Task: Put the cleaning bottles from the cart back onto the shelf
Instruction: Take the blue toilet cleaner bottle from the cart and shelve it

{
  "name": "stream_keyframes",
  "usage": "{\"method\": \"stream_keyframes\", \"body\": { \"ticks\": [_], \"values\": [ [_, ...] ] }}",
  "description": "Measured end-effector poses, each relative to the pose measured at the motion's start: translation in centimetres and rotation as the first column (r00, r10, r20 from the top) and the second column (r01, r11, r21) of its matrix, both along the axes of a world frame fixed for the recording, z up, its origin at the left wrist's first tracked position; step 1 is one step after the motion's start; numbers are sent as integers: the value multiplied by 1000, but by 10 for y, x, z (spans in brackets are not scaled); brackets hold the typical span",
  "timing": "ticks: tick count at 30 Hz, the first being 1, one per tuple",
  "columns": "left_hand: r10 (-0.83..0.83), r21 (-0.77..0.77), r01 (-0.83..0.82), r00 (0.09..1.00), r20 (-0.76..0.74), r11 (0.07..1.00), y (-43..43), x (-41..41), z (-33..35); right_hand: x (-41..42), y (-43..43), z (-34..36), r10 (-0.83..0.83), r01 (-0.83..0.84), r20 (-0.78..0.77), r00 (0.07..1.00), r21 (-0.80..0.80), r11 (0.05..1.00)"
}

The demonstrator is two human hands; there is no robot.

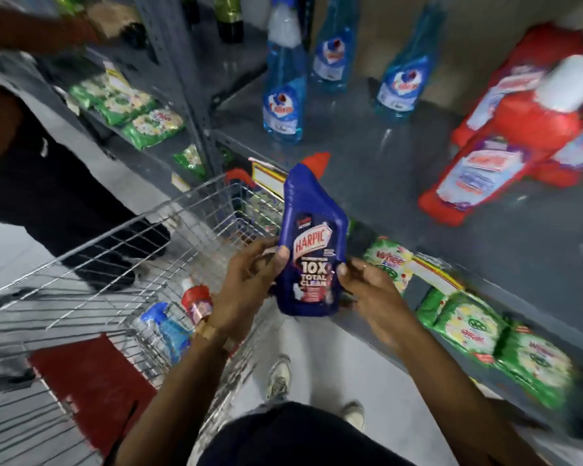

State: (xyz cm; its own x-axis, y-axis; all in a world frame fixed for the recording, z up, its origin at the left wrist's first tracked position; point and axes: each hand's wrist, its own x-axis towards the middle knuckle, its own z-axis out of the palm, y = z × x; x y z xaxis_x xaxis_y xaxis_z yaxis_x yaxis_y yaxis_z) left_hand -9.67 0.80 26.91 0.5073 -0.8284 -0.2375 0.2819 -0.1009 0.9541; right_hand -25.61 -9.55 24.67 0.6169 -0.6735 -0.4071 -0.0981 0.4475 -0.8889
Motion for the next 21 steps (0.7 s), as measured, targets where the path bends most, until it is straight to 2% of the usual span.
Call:
{"method": "stream_keyframes", "body": {
  "ticks": [4, 8, 15, 21],
  "values": [
    [-171, 29, 172, 985, -32, 985, -13, -50, 3, -71, 2, 7, -103, 103, -63, 993, -14, 995],
    [-262, 47, 262, 965, -10, 964, -28, -95, 4, -126, 6, 13, -191, 188, -57, 980, -51, 981],
    [-388, 27, 388, 921, 25, 921, -54, -158, 16, -196, 7, 20, -307, 316, 87, 948, -138, 939],
    [-485, -86, 494, 867, 114, 865, -104, -220, 26, -256, -21, 31, -384, 421, 176, 906, -312, 852]
  ]
}}
